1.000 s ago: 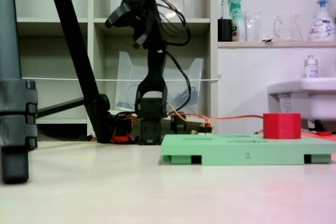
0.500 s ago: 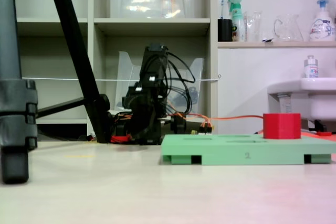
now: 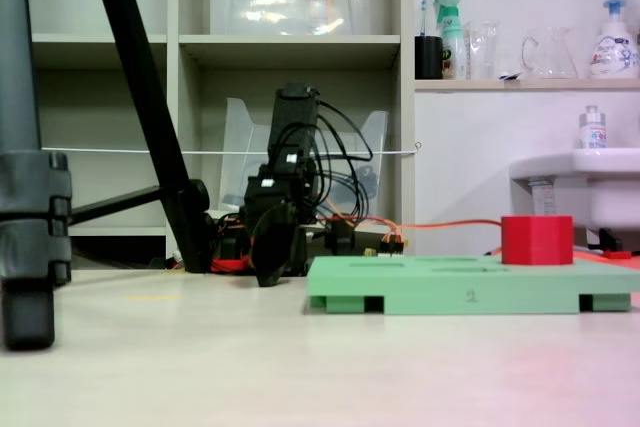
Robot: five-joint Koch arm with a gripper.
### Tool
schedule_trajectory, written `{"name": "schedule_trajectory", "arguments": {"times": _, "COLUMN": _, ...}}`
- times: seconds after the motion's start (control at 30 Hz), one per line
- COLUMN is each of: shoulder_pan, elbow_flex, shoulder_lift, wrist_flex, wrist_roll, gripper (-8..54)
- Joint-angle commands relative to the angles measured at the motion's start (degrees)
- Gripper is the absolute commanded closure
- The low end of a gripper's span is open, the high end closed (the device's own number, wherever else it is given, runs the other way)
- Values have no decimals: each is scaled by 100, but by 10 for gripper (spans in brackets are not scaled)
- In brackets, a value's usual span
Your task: Put the octagonal pillar block into the corresponding hole
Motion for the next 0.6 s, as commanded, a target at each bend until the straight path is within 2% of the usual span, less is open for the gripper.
{"name": "schedule_trajectory", "arguments": {"times": 0.0, "shoulder_pan": 79, "elbow_flex": 413, "shoulder_lift": 466, "wrist_flex": 352, "wrist_roll": 53, "gripper": 106}}
{"name": "schedule_trajectory", "arguments": {"times": 0.57, "shoulder_pan": 123, "elbow_flex": 413, "shoulder_lift": 466, "wrist_flex": 378, "wrist_roll": 62, "gripper": 107}}
